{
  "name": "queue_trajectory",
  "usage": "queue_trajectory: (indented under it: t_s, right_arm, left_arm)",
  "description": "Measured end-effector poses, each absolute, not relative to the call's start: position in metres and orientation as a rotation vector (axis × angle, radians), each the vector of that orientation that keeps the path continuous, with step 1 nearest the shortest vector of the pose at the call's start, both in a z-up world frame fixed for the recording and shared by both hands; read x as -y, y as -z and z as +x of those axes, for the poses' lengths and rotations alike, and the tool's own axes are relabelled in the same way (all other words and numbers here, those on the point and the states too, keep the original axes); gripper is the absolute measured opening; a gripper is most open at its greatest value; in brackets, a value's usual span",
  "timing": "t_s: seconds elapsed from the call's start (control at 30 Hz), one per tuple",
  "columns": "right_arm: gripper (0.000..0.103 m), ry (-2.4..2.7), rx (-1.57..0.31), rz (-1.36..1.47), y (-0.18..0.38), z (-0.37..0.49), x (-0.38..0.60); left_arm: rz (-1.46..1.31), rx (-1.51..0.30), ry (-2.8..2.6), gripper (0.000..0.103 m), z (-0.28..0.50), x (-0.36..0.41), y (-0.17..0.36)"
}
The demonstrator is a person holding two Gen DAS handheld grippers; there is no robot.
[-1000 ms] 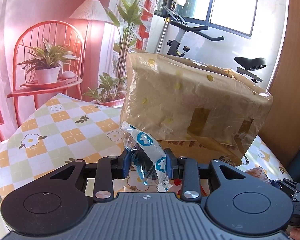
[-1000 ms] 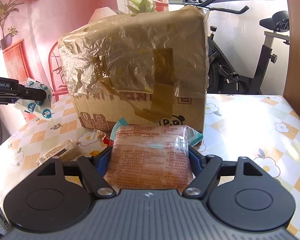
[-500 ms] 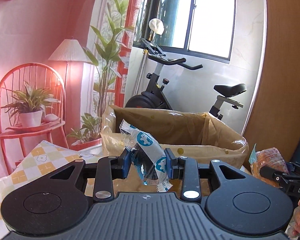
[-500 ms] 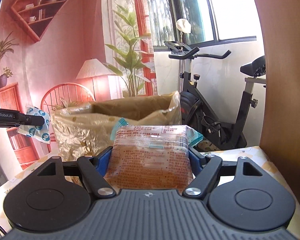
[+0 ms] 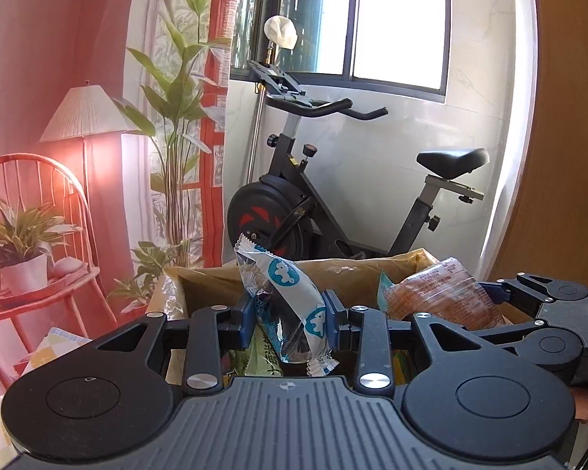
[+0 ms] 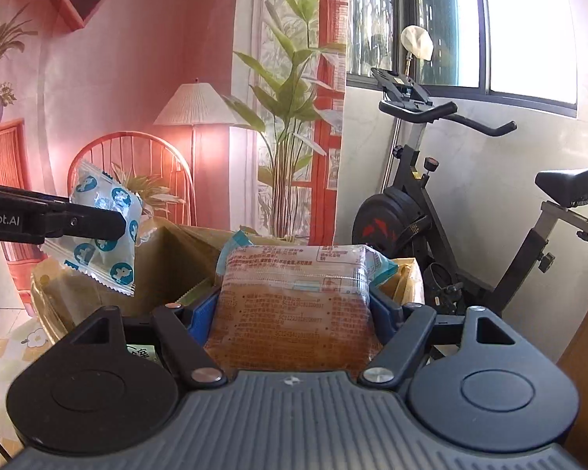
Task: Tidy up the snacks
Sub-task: 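Open both tools to drop the packets into the box, then move both tools back down toward the snacks beside the box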
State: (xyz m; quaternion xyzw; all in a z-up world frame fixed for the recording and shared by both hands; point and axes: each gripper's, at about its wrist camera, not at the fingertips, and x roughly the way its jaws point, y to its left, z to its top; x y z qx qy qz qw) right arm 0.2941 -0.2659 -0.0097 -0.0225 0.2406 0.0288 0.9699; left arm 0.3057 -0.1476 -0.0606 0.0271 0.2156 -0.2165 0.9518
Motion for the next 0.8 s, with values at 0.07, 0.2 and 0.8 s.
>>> queue_trajectory:
  t_s: [0.07,0.2,0.8]
  right_arm:
    - [0.077,-0.037,-0.529,-0.019,0.019,0.304,0.27]
    - [0.082,-0.056,-0.545,0.009,0.024,0.304,0.278]
    - [0.088,-0.114,-0.465,0.099,-0.007,0.233,0.276]
  left_arm:
    - [0.055,-0.465,0.44,0.038,0.313,0.147,0.067]
    - [0.064,-0.503,0.466,0.046,0.321,0.148,0.075]
    - [0.025,-0.518,0.357,0.066,0.261,0.067,0.042]
